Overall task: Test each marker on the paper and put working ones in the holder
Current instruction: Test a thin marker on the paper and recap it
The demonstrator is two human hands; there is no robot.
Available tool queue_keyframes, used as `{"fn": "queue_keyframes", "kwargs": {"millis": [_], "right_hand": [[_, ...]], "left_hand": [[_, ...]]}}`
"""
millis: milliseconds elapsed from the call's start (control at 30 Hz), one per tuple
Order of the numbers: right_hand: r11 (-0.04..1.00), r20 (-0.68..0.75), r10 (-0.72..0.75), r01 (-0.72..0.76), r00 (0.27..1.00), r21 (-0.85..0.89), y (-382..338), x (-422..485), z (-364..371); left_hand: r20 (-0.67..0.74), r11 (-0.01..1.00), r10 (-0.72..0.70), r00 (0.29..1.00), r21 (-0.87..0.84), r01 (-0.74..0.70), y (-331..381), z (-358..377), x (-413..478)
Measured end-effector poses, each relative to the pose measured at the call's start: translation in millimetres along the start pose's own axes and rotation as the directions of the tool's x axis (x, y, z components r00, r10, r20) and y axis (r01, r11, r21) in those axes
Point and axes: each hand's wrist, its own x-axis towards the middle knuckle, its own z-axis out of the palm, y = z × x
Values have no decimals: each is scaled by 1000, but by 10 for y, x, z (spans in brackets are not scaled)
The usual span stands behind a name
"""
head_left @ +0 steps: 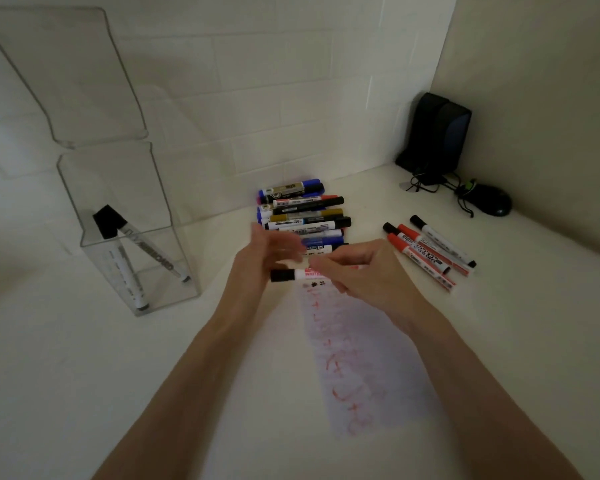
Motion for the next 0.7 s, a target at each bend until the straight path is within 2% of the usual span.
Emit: {"fn": "queue_keyframes", "kwargs": {"millis": [67, 100, 267, 467, 600, 700], "right_hand": [[996, 10, -89, 89, 996, -24, 25, 6, 103], [990, 5, -137, 137, 991, -34, 46, 11, 156], [951, -136, -303, 291, 943, -102, 189, 34, 359], [920, -164, -379, 353, 910, -170, 218, 65, 455], [933, -135, -345, 324, 929, -156, 207, 35, 440], [967, -10, -219, 216, 976, -137, 68, 30, 311]], "left_hand": [[66, 906, -195, 979, -370, 206, 17, 20, 74], [115, 847, -232, 966, -465, 259, 6, 22, 90], [113, 876, -220, 969, -415, 247, -67, 66, 83], [24, 904, -214, 976, -373, 208, -52, 75, 126], [37, 930, -207, 978, -303, 208, -58, 60, 125], [108, 929, -183, 977, -307, 208, -38, 65, 120]]}}
